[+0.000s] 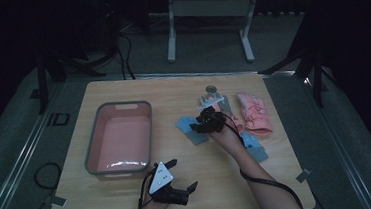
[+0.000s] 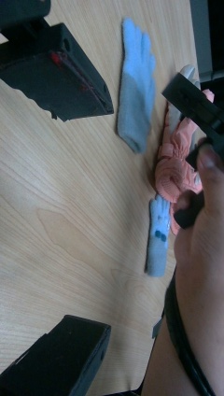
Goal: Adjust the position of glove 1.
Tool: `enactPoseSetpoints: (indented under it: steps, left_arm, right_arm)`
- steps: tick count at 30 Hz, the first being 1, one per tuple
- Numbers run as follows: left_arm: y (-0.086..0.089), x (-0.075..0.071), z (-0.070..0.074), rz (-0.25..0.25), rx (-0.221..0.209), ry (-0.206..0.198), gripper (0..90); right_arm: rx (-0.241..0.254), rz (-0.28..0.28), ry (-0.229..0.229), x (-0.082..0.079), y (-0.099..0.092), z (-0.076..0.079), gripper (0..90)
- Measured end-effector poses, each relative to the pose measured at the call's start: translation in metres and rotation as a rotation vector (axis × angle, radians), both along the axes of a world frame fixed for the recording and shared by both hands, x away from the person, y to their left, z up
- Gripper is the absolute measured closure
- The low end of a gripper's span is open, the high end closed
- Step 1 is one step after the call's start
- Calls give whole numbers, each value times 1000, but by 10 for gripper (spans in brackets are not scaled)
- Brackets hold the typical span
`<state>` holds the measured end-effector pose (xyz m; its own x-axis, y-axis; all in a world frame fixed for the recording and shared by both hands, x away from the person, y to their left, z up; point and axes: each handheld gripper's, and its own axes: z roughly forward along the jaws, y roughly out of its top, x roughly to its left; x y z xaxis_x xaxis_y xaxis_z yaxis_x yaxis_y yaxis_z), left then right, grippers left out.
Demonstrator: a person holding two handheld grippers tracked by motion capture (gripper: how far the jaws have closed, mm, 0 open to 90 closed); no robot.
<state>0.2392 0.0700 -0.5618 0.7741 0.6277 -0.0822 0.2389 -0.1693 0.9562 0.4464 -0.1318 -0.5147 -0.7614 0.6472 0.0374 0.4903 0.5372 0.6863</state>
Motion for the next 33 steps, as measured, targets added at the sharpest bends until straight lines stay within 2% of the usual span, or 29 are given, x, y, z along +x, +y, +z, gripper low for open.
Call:
enactPoseSetpoints:
  steps: [6,8,9,10,11,13,16,21,23,25,28,29,30,33]
  left_arm:
    - [0,0,0,-1,-6,4,1]
    - [0,0,0,-1,-6,4,1]
    - [0,0,0,-1,-6,4,1]
    - [0,0,0,-1,-6,4,1]
    - [1,0,0,-1,-6,3,1]
    - [1,0,0,-1,-6,3,1]
    - [1,0,0,1,-7,4,1]
    - [1,1,0,3,-7,5,1]
    - [1,1,0,3,-7,5,1]
    - [1,0,0,4,-8,4,1]
    - [1,0,0,3,-10,4,1]
    - [1,0,0,5,-10,5,1]
    - [1,0,0,7,-9,4,1]
    - [0,0,0,14,-3,5,1]
  right_arm:
    - [-25,-1,10,7,8,-15,566]
    - [-66,-8,3,8,12,-23,583]
    - [-84,-12,15,9,14,-28,586]
    - [-84,-12,15,9,14,-28,586]
    - [-58,-14,-5,8,13,-32,610]
    - [-46,-32,-5,7,12,-33,627]
    - [-49,-32,-6,6,14,-33,675]
    - [-38,-55,8,5,17,-33,804]
    - [-36,-67,8,4,17,-33,821]
    - [-25,-109,18,1,18,-29,846]
    - [1,-120,17,-4,18,-22,849]
    - [15,-122,18,-8,18,-17,851]
    - [34,-131,-9,-17,16,-3,852]
    - [71,-162,-31,-32,10,18,853]
